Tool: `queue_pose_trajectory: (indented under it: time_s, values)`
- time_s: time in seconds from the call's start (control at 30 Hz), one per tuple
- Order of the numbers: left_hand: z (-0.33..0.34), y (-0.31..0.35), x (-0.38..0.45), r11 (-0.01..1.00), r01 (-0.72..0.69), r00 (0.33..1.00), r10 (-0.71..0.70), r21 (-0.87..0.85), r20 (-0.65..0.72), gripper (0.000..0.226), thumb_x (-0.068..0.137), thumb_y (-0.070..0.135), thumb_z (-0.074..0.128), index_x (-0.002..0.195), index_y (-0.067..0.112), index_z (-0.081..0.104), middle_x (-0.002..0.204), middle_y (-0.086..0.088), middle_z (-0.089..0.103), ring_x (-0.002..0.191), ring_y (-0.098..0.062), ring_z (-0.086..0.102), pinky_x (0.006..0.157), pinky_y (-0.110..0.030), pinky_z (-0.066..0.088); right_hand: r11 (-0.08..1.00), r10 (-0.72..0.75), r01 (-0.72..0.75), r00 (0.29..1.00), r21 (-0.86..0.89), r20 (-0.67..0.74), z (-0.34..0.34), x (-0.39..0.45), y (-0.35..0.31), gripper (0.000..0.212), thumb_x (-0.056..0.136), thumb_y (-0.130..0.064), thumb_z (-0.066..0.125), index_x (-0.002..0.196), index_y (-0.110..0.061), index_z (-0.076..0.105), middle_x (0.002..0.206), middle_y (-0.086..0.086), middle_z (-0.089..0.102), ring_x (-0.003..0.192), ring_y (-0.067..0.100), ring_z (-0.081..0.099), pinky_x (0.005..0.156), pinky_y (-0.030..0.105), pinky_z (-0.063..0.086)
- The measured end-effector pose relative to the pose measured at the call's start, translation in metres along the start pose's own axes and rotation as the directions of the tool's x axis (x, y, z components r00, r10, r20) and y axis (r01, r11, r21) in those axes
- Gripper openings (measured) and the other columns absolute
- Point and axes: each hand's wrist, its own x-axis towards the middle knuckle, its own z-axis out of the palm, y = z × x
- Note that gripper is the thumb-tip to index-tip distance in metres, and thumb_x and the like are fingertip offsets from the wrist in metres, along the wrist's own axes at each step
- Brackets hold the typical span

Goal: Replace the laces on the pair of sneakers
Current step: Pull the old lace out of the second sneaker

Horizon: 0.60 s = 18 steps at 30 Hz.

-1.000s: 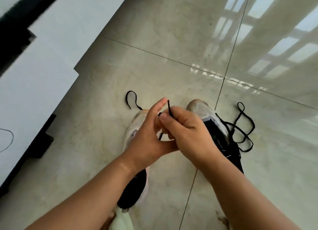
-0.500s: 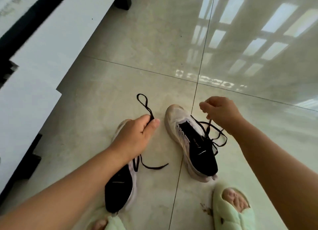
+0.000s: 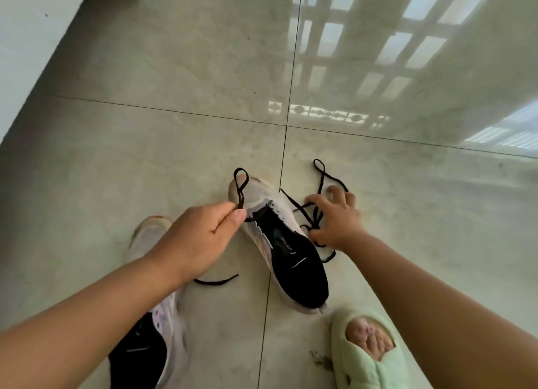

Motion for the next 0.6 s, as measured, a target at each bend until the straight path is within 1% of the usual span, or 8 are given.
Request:
queue_pose_trajectory:
  time_s: [0.1, 0.23, 0.3, 0.37, 0.4, 0.47, 0.53, 0.6]
  values:
    - [0.004, -0.007, 0.006, 0.999, -0.006, 1.000, 0.005, -0.041, -0.026, 0.060, 0.085, 0.053, 0.036, 0.085, -0.002, 0.058, 0.053, -0.006, 0.043, 0.050, -0.012, 0.039, 0.054, -0.033, 0.036, 0.975, -0.129, 0.146, 0.986, 0.165, -0.109, 0.014, -0.001, -0.001, 0.028, 0.077, -0.008, 0.059, 0.105, -0.008, 0.060, 0.111, 0.008, 0.047, 0.104, 0.029, 0.045, 0.077, 0.023, 0.032]
    - [0.006, -0.017, 0.026, 0.990, 0.012, 0.996, -0.023, -0.140, -0.083, 0.078, 0.074, 0.065, 0.028, 0.094, -0.003, 0.060, 0.068, -0.021, 0.052, 0.063, -0.027, 0.051, 0.065, -0.036, 0.044, 0.957, -0.082, 0.122, 0.984, 0.264, -0.157, 0.012, 0.007, 0.004, 0.021, 0.072, 0.004, 0.053, 0.089, -0.002, 0.065, 0.089, 0.007, 0.056, 0.081, 0.026, 0.053, 0.064, 0.025, 0.036]
    - [0.007, -0.023, 0.035, 0.982, 0.037, 0.996, -0.052, -0.184, -0.075, 0.070, 0.080, 0.060, 0.030, 0.095, -0.001, 0.062, 0.071, -0.024, 0.052, 0.052, -0.015, 0.043, 0.055, -0.026, 0.039, 0.947, -0.006, 0.059, 0.986, 0.316, -0.166, 0.006, 0.013, 0.005, 0.019, 0.072, 0.004, 0.055, 0.084, -0.006, 0.066, 0.082, 0.004, 0.057, 0.075, 0.020, 0.050, 0.059, 0.015, 0.034]
    - [0.007, -0.028, 0.038, 0.975, 0.069, 0.995, -0.082, -0.211, -0.053, 0.049, 0.090, 0.044, 0.040, 0.093, 0.001, 0.065, 0.067, -0.020, 0.055, 0.052, -0.009, 0.045, 0.052, -0.018, 0.034, 0.932, 0.038, 0.019, 0.988, 0.361, -0.150, -0.004, 0.017, 0.002, 0.019, 0.072, 0.003, 0.055, 0.080, -0.011, 0.065, 0.074, -0.002, 0.056, 0.069, 0.015, 0.048, 0.055, 0.007, 0.034]
    - [0.007, -0.030, 0.038, 0.970, 0.084, 0.993, -0.099, -0.227, -0.059, 0.037, 0.092, 0.035, 0.046, 0.095, 0.007, 0.069, 0.062, -0.006, 0.059, 0.056, -0.004, 0.051, 0.055, -0.011, 0.036, 0.927, 0.048, 0.008, 0.989, 0.376, -0.139, -0.009, 0.019, 0.000, 0.020, 0.073, 0.004, 0.055, 0.079, -0.012, 0.066, 0.071, -0.005, 0.056, 0.066, 0.013, 0.049, 0.052, 0.006, 0.034]
    - [0.001, -0.029, 0.038, 0.957, 0.116, 0.988, -0.138, -0.267, -0.066, 0.022, 0.091, 0.025, 0.054, 0.107, 0.021, 0.070, 0.076, 0.022, 0.064, 0.067, 0.008, 0.057, 0.068, -0.002, 0.041, 0.921, 0.066, -0.006, 0.988, 0.389, -0.141, -0.023, 0.020, -0.010, 0.022, 0.074, 0.005, 0.054, 0.080, -0.012, 0.066, 0.068, -0.011, 0.054, 0.061, 0.008, 0.048, 0.049, 0.005, 0.035]
    - [-0.008, -0.024, 0.036, 0.929, 0.156, 0.977, -0.196, -0.334, -0.088, 0.021, 0.090, 0.020, 0.058, 0.107, 0.026, 0.069, 0.076, 0.015, 0.068, 0.063, 0.001, 0.060, 0.065, -0.008, 0.046, 0.919, 0.083, -0.021, 0.986, 0.394, -0.142, -0.042, 0.019, -0.022, 0.023, 0.075, 0.005, 0.053, 0.081, -0.012, 0.066, 0.067, -0.013, 0.053, 0.060, 0.003, 0.047, 0.048, 0.006, 0.034]
    - [-0.021, -0.015, 0.032, 0.883, 0.222, 0.944, -0.300, -0.414, -0.135, 0.016, 0.089, 0.020, 0.060, 0.097, 0.028, 0.071, 0.064, 0.009, 0.063, 0.047, -0.003, 0.052, 0.048, -0.008, 0.040, 0.919, 0.075, -0.024, 0.991, 0.393, -0.115, -0.066, 0.013, -0.039, 0.023, 0.076, 0.004, 0.052, 0.081, -0.014, 0.064, 0.068, -0.011, 0.052, 0.060, 0.005, 0.047, 0.050, 0.012, 0.034]
